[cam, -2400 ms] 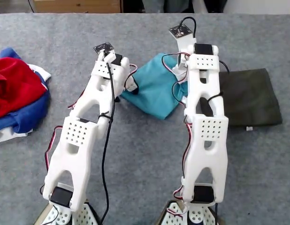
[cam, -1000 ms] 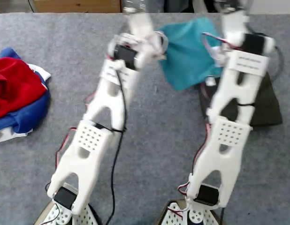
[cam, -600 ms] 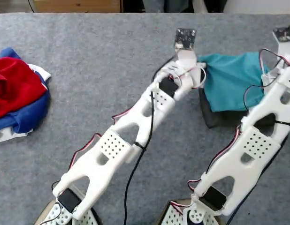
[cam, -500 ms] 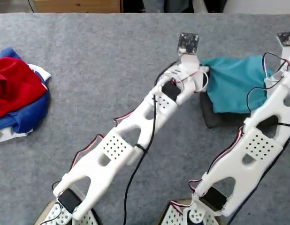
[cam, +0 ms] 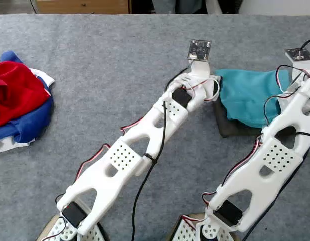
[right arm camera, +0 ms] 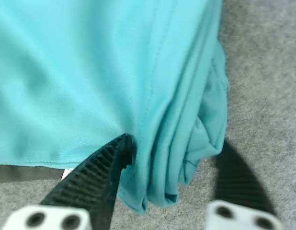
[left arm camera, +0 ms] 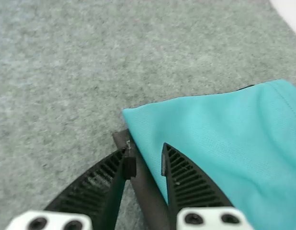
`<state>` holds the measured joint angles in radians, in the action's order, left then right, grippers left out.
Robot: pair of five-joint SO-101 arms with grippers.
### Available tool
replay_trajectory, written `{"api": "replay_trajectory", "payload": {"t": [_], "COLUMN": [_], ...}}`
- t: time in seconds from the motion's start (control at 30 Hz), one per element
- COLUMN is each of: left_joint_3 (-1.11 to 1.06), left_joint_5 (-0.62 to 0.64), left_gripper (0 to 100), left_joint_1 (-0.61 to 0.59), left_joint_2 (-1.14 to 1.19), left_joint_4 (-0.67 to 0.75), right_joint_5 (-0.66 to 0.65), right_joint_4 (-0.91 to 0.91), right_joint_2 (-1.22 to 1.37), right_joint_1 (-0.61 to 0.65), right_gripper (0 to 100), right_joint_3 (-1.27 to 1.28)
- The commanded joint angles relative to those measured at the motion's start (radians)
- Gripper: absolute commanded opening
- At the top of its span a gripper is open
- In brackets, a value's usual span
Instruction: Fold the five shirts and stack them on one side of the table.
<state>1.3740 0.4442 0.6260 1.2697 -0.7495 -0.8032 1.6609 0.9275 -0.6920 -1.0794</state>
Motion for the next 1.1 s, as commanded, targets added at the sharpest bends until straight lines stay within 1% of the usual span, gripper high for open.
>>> {"api": "replay_trajectory", "payload": {"t": [0.0,0.07,0.13,0.17,0.2,0.33,0.43,0.57,0.67,0.73,0.83,0.9,0.93,1.03,1.07], "left_joint_3": [0.051,0.088,0.117,0.122,0.131,0.133,0.133,0.133,0.133,0.133,0.170,0.249,0.292,0.291,0.291], "left_joint_5": [-0.005,-0.026,-0.106,-0.137,-0.155,-0.160,-0.160,-0.155,-0.155,-0.158,-0.160,-0.160,-0.161,-0.163,-0.163], "left_gripper": [11,11,11,11,11,11,11,11,11,11,11,11,11,11,11], "left_joint_1": [-0.042,-0.074,-0.117,-0.140,-0.160,-0.214,-0.239,-0.269,-0.288,-0.300,-0.332,-0.371,-0.394,-0.492,-0.535], "left_joint_2": [-0.152,-0.189,-0.215,-0.226,-0.236,-0.261,-0.264,-0.264,-0.264,-0.264,-0.265,-0.265,-0.265,-0.307,-0.339], "left_joint_4": [-0.094,-0.130,-0.143,-0.155,-0.187,-0.344,-0.422,-0.462,-0.477,-0.491,-0.517,-0.571,-0.609,-0.710,-0.770], "right_joint_5": [0.028,0.069,0.094,0.101,0.110,0.157,0.183,0.193,0.193,0.190,0.187,0.186,0.184,0.133,0.127], "right_joint_4": [-0.031,-0.064,-0.080,-0.077,-0.064,-0.060,-0.121,-0.295,-0.381,-0.342,-0.193,-0.092,-0.054,0.011,0.034], "right_joint_2": [-0.070,-0.070,-0.070,-0.070,-0.070,-0.038,0.048,0.216,0.306,0.332,0.328,0.328,0.320,0.260,0.248], "right_joint_1": [-0.029,-0.029,-0.017,-0.005,0.011,0.089,0.112,0.095,0.075,0.080,0.092,0.103,0.112,0.138,0.146], "right_gripper": [48.2,44.9,39.4,35.1,29.6,0.7,6.7,1.9,2.1,2.3,2.5,2.5,2.5,2.5,2.5], "right_joint_3": [-0.104,-0.174,-0.254,-0.285,-0.312,-0.289,-0.237,-0.211,-0.236,-0.286,-0.449,-0.582,-0.608,-0.576,-0.585]}}
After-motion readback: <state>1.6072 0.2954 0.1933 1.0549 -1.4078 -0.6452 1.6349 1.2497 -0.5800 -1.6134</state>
